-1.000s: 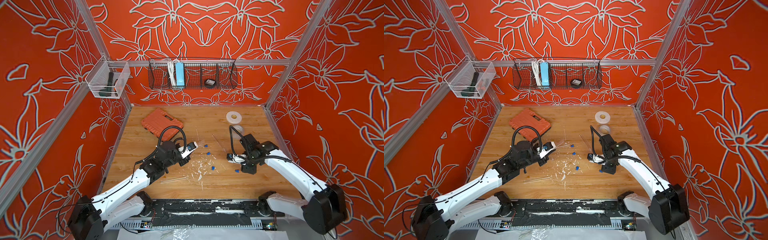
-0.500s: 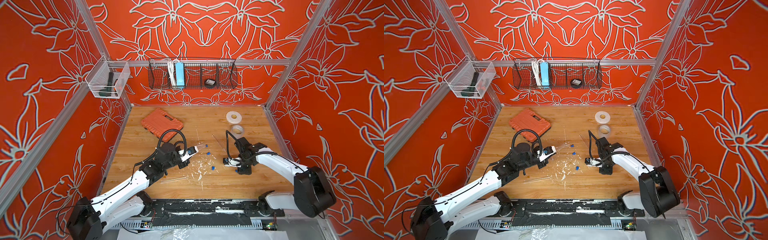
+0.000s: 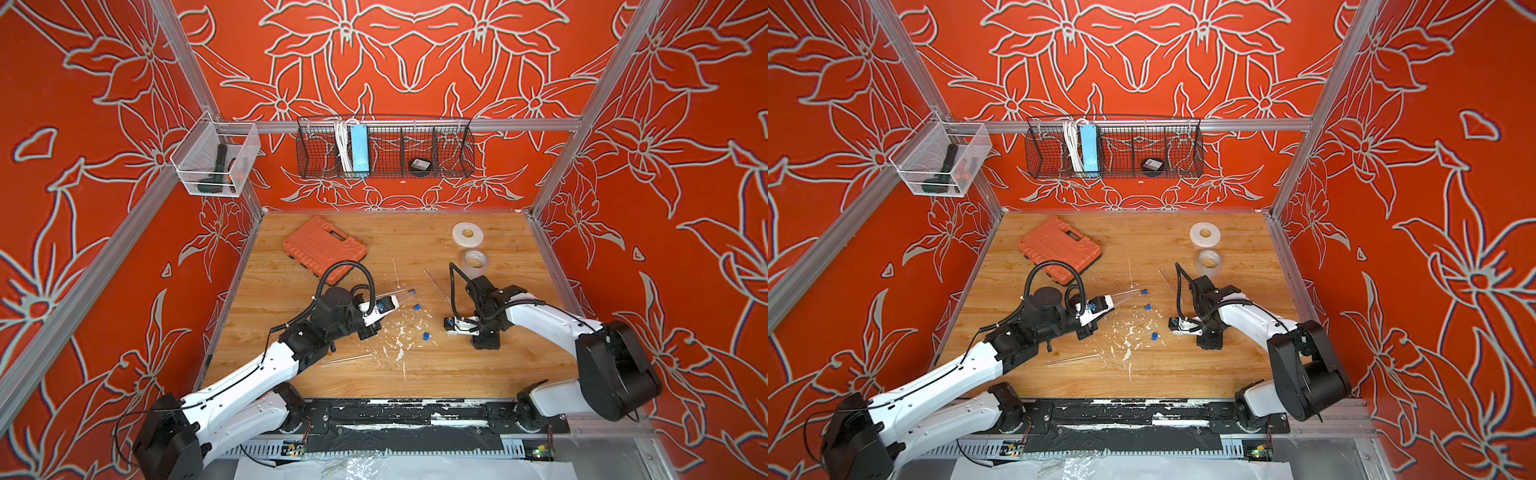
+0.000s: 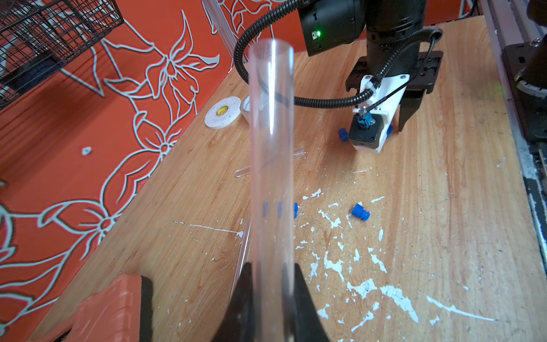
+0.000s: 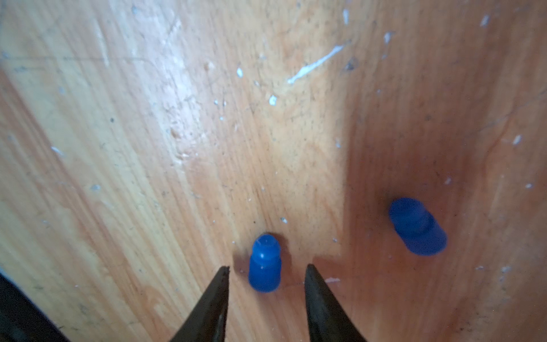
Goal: Insert stoppers into test tubes
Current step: Pick up the stopper from the center of the board.
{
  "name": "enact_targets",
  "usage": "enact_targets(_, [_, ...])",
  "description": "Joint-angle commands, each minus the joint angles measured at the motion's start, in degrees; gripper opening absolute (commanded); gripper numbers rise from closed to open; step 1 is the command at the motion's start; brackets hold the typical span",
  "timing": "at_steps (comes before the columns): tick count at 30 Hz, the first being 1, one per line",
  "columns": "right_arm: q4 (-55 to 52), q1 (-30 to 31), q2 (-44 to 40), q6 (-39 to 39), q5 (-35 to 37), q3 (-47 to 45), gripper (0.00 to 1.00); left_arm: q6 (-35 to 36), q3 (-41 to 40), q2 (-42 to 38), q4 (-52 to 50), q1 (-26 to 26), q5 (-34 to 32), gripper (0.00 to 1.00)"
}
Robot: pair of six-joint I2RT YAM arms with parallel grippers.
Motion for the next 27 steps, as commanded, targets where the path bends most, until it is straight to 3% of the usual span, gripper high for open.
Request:
enact_targets(1, [0.08,0.03,0.72,-0.69,-1.17,-0.25,0.41,0.78,-0.35,-0.58,1.21,-0.45,0.76,0.0])
enact_targets(27, [0.37,0.38,2.64,-0.97,-1.17,0.46,0.21,1.22,-0.87,0.01,1.72,-0.81,-0.04,0.0])
